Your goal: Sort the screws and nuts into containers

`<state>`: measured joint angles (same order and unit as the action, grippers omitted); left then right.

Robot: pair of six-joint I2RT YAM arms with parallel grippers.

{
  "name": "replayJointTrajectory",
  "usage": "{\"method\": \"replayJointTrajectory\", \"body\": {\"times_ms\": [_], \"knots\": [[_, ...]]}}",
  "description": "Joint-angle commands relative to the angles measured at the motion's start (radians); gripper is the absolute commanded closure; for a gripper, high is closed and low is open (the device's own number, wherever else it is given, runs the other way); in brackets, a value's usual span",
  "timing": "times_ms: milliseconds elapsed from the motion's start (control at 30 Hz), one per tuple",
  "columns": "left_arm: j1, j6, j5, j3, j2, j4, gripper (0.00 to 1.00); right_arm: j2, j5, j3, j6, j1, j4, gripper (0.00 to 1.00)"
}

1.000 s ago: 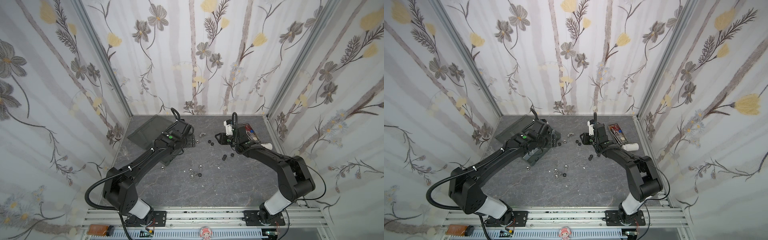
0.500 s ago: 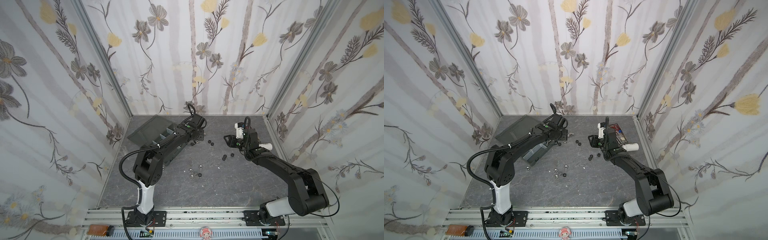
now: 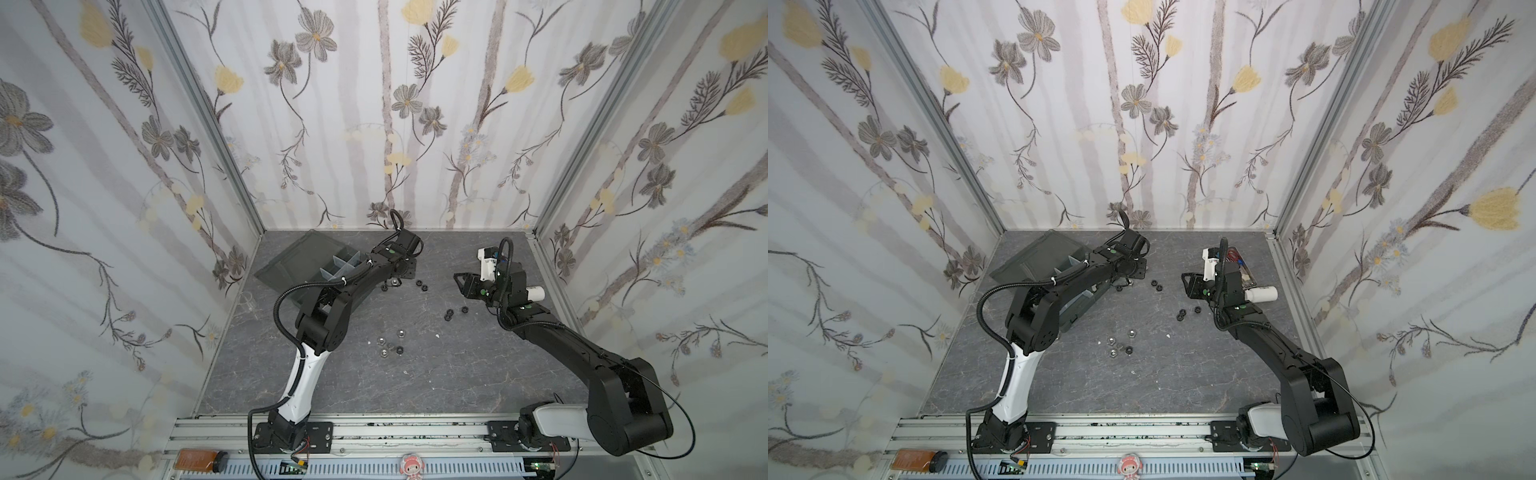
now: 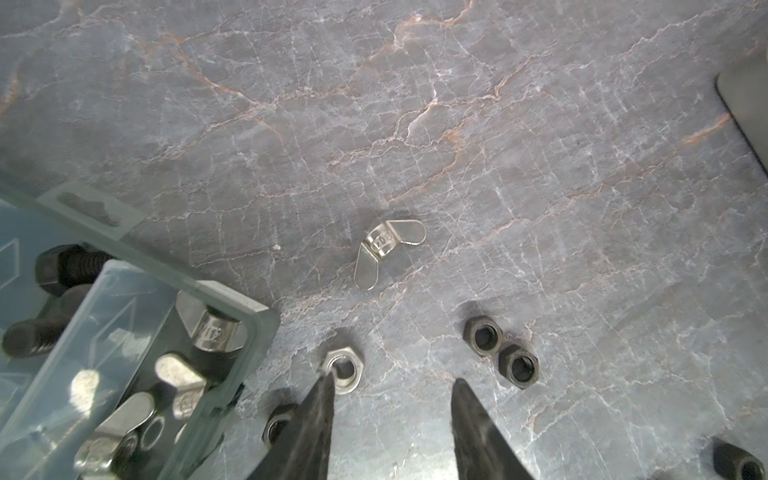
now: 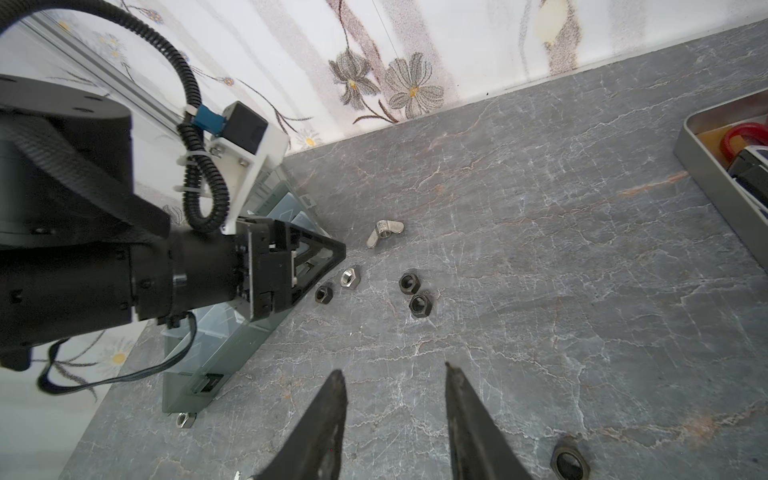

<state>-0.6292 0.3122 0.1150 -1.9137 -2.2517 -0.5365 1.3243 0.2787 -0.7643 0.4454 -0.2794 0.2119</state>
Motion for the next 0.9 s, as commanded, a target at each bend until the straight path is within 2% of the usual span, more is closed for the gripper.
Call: {"method": "replayJointTrajectory", "body": {"times_ms": [0,633,867], "knots": [[0.002,-0.039,0.030,-0.031,-0.035,0.044,0.53,-0.020,0.014,0.003,0.010,0.000,0.018,0.59],[0.029,-0.087,0.023,-0.143,-0.193,0.034,0.50,-0.080,0.002,0.003,-0.005,0.008,-0.047,0.59],[0.034,-0.091,0.026,-0.242,-0.269,-0.008,0.50,-0.087,-0.002,-0.001,-0.007,0.010,-0.060,0.59]]}}
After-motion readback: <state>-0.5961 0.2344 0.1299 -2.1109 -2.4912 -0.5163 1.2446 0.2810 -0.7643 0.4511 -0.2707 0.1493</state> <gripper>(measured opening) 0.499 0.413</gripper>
